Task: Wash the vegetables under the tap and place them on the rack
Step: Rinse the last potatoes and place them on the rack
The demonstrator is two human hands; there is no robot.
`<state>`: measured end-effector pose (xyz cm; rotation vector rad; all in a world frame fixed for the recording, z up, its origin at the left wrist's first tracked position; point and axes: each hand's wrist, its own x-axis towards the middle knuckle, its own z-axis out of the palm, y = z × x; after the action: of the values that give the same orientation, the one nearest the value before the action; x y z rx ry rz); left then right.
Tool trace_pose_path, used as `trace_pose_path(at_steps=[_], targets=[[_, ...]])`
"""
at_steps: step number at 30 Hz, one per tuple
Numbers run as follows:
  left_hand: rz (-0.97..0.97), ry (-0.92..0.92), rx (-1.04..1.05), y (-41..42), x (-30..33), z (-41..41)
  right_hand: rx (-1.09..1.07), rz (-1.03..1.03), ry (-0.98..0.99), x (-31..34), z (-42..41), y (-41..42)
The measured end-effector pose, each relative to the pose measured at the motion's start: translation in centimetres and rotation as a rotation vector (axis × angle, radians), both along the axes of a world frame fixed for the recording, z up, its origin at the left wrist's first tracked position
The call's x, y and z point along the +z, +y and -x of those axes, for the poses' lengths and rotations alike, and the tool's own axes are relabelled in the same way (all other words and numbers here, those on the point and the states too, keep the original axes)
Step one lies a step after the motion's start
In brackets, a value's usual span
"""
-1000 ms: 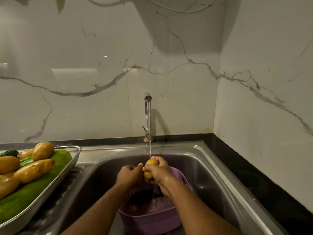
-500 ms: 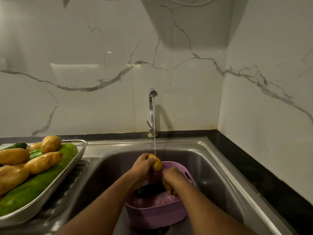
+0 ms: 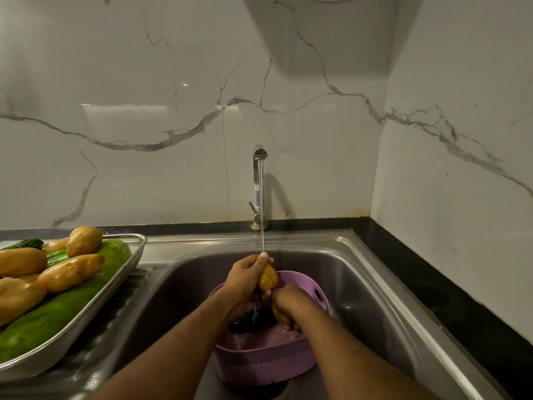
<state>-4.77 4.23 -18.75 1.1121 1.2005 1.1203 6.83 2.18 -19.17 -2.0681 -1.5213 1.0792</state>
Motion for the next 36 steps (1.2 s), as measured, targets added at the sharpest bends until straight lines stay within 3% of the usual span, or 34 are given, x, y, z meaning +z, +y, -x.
trace_pose_path(at_steps=[6, 14, 19, 22, 31, 34, 36], targets=[[0.089, -0.081, -0.086, 0.5, -0.1, 0.2, -0.036, -0.021, -0.035, -0.6, -0.1, 0.4], [-0.023, 0.081, 0.149, 1.5, -0.6, -0.3, -0.048, 0.023, -0.041, -1.1, 0.2, 1.1], [-0.03, -0.007, 0.175, 1.0, 0.1, -0.4, -0.054, 0.034, -0.026, -0.8, 0.2, 1.0], [0.005, -0.045, 0.147, 1.2, -0.1, -0.3, -0.055, 0.019, 0.101, -1.1, 0.2, 0.9], [-0.074, 0.09, 0.101, 1.5, -0.3, 0.1, -0.145, 0.008, 0.359, -0.9, 0.2, 1.3], [-0.103, 0.093, 0.203, 1.4, -0.5, 0.8, -0.147, -0.02, 0.456, -0.6, 0.2, 1.0], [-0.164, 0.229, 0.296, 1.5, -1.1, 1.9, -0.167, -0.04, 0.56, -0.1, 0.4, 1.0]])
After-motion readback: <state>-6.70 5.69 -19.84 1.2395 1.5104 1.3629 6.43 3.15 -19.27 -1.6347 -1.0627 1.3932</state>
